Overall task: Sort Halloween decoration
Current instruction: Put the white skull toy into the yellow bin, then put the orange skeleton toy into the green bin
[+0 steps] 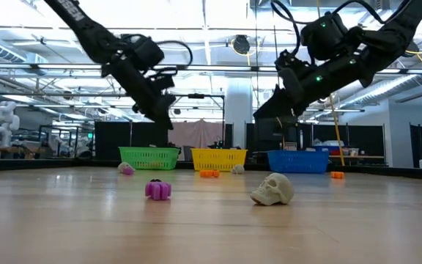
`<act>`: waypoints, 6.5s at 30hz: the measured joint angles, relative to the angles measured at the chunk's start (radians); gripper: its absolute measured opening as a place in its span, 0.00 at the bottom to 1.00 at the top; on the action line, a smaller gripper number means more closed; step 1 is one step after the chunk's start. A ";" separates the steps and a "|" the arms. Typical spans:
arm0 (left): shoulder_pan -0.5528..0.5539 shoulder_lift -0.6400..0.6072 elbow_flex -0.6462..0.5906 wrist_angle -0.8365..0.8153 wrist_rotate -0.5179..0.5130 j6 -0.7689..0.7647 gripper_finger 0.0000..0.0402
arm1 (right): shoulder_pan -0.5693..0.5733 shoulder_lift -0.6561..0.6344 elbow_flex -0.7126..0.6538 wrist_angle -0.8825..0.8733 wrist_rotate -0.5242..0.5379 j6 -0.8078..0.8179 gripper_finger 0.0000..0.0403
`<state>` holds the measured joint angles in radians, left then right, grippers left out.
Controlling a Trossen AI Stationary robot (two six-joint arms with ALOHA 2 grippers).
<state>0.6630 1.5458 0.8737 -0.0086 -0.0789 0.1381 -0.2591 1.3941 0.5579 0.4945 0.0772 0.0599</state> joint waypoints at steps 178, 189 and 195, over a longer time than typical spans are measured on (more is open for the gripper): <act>-0.602 -0.157 -0.540 0.584 -0.087 -0.211 0.03 | 0.203 0.094 0.006 -0.803 0.468 0.838 0.03; -0.607 -0.157 -0.540 0.584 -0.086 -0.209 0.03 | 0.274 0.074 0.005 -0.476 0.377 0.628 0.04; -0.607 -0.157 -0.608 0.735 -0.083 -0.204 0.03 | 0.286 0.077 0.006 -0.147 0.359 0.416 0.04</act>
<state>0.0561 1.3888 0.2656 0.7262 -0.1616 -0.0662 0.0264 1.4713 0.5640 0.3472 0.4358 0.4764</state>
